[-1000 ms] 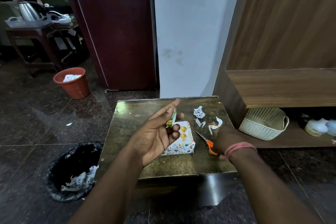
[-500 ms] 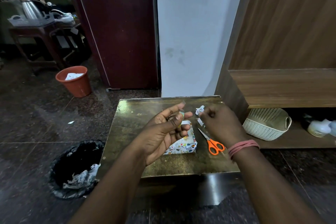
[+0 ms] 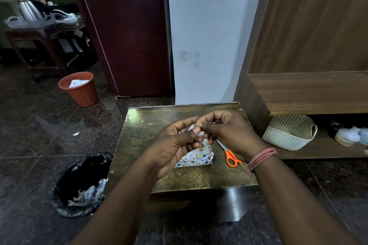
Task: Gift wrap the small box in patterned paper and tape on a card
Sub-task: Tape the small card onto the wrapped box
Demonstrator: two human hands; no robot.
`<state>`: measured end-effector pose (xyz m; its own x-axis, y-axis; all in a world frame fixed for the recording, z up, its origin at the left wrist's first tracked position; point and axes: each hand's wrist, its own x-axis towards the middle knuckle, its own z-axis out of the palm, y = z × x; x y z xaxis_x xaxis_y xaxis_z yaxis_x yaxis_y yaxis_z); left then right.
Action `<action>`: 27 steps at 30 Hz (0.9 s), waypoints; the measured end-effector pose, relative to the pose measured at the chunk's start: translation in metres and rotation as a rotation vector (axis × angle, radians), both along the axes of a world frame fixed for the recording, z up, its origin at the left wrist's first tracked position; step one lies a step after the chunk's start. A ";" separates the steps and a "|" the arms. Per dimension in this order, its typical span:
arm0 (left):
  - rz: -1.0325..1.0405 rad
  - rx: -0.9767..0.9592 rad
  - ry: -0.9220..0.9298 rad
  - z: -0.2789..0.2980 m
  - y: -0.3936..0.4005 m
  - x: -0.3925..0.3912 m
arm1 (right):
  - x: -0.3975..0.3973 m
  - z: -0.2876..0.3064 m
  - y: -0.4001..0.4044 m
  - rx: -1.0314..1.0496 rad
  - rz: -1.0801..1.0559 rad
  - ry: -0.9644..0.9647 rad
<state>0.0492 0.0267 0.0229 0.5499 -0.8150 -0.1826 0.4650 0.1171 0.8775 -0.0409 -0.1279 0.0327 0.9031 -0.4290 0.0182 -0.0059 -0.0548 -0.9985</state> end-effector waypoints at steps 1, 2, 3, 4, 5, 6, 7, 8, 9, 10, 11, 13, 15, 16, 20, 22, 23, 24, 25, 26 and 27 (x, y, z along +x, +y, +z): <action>0.007 0.003 0.000 0.000 0.000 0.000 | 0.000 0.001 0.001 0.027 -0.004 -0.008; 0.011 0.001 0.003 0.000 -0.001 0.001 | 0.000 0.003 0.002 0.072 -0.005 -0.019; 0.016 -0.006 0.008 0.000 -0.001 0.001 | 0.001 0.003 0.004 0.126 -0.004 -0.031; 0.021 -0.015 0.014 0.001 -0.001 0.002 | 0.001 0.004 0.005 0.179 -0.003 -0.034; 0.029 -0.023 0.017 0.000 -0.001 0.001 | 0.002 0.004 0.006 0.229 -0.005 -0.033; 0.042 -0.030 0.016 0.000 -0.001 0.001 | 0.002 0.004 0.007 0.272 -0.012 -0.028; 0.055 -0.035 0.011 0.000 -0.001 0.001 | 0.003 0.003 0.008 0.305 -0.024 -0.025; 0.069 -0.039 0.006 0.000 -0.001 0.001 | 0.004 0.004 0.010 0.328 -0.036 -0.022; 0.086 -0.045 0.003 0.000 -0.002 0.001 | 0.004 0.005 0.011 0.346 -0.045 -0.021; 0.106 -0.049 0.002 0.001 -0.002 0.000 | 0.003 0.006 0.012 0.363 -0.052 -0.022; 0.126 -0.053 0.003 0.001 -0.003 0.000 | 0.003 0.007 0.012 0.381 -0.058 -0.025; 0.144 -0.064 0.000 0.001 -0.003 -0.001 | 0.004 0.008 0.014 0.406 -0.072 -0.018; 0.139 -0.088 0.001 0.001 -0.004 -0.002 | 0.005 0.008 0.016 0.435 -0.089 -0.001; 0.140 -0.099 -0.001 0.000 -0.005 -0.003 | 0.005 0.008 0.018 0.464 -0.097 0.011; 0.190 -0.141 -0.028 -0.001 -0.006 -0.006 | 0.007 0.011 0.021 0.614 -0.102 0.065; 0.192 -0.145 -0.039 -0.002 -0.007 -0.006 | 0.006 0.011 0.020 0.639 -0.062 0.082; 0.186 -0.146 -0.043 -0.002 -0.007 -0.006 | 0.005 0.011 0.019 0.639 -0.036 0.087; 0.183 -0.144 -0.051 -0.003 -0.008 -0.006 | 0.004 0.011 0.018 0.637 -0.012 0.089; 0.183 -0.139 -0.062 -0.003 -0.008 -0.006 | 0.003 0.010 0.017 0.633 0.006 0.087; 0.187 -0.132 -0.075 -0.003 -0.009 -0.006 | 0.001 0.010 0.015 0.625 0.020 0.081; 0.197 -0.126 -0.087 -0.003 -0.009 -0.006 | -0.001 0.010 0.014 0.615 0.033 0.072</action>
